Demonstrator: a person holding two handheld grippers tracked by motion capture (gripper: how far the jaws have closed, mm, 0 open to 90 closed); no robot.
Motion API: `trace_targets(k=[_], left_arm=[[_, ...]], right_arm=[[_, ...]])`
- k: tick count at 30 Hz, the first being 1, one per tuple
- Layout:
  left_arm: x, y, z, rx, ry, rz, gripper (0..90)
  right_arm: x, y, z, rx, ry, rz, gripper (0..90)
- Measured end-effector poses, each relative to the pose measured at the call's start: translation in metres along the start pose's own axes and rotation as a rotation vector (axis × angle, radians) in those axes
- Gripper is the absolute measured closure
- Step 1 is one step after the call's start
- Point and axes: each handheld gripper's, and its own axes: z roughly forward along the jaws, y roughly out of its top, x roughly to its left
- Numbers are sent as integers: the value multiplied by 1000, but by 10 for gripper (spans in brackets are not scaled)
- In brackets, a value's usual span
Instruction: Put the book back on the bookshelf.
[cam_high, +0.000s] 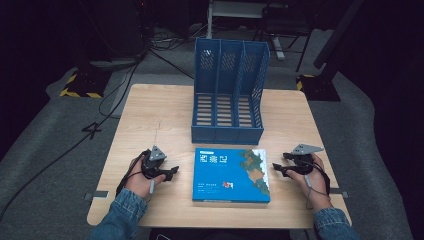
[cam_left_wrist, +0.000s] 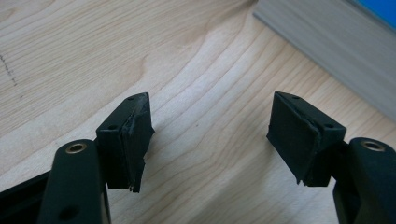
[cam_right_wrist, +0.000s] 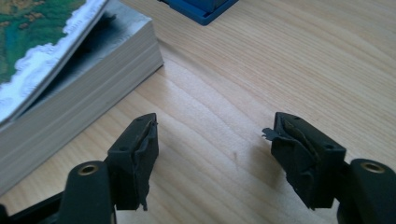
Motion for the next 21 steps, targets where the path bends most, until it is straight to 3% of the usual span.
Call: trace_targets(k=[6,10,14,15,16,19,21], left_arm=[[-8,11,-10,-33,-17,-17,329],[-19,19,-13,-56,-66,-39,342],[-29,25,-12,-54,-112,-26,320],[-37,28,-8,-37,-162,-6,300],[-37,28,-8,-37,-162,-6,289],[-47,31,0,-15,-200,12,257],[-52,33,5,-7,-216,19,255]], right_arm=[[10,7,-11,-36,2,44,274],[24,15,-20,-59,27,21,251],[42,22,-25,-59,64,-22,234],[47,24,-26,-56,78,-35,234],[47,24,-26,-56,78,-35,234],[60,24,-22,-10,127,-59,218],[62,22,-20,2,155,-55,220]])
